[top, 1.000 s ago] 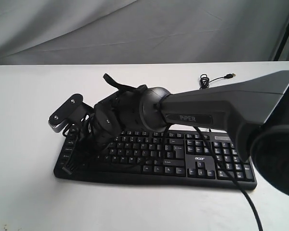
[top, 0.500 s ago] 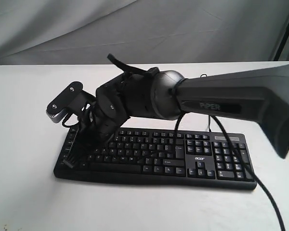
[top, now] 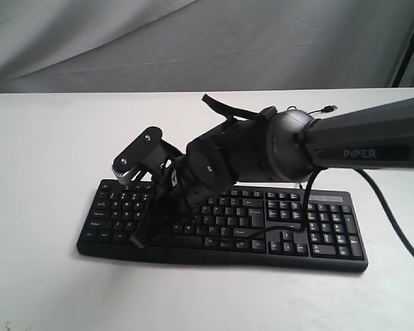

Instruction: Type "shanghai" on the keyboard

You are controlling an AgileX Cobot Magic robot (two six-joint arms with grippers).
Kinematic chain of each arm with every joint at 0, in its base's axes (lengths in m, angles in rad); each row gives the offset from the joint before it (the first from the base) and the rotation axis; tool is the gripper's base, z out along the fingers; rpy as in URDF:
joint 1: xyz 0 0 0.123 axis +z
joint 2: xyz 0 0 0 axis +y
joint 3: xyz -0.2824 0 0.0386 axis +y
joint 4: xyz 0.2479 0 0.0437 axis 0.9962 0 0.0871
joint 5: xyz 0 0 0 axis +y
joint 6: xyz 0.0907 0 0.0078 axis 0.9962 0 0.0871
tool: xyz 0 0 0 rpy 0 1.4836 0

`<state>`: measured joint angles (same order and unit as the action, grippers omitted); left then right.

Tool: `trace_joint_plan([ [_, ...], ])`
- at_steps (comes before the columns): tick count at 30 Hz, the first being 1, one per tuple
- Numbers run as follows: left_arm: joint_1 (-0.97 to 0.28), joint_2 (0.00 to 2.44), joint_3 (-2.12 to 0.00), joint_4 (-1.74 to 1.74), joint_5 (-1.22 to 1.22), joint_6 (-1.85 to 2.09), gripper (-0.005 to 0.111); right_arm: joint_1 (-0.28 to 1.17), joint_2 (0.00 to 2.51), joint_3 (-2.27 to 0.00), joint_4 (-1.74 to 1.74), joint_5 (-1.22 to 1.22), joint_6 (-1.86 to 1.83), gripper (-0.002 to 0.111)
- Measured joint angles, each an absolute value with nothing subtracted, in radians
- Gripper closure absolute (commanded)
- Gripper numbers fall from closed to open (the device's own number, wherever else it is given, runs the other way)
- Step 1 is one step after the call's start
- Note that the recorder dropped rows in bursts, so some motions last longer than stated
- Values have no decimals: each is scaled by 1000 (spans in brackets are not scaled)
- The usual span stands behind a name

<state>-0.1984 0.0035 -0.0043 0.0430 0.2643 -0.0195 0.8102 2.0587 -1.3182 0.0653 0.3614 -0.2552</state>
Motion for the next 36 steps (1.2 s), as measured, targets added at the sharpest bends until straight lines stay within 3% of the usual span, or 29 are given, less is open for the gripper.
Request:
trace_joint_plan([
  [36,-198,3,-4,43,264,-20,107,795,2080,-1266,18,257,-338,108],
])
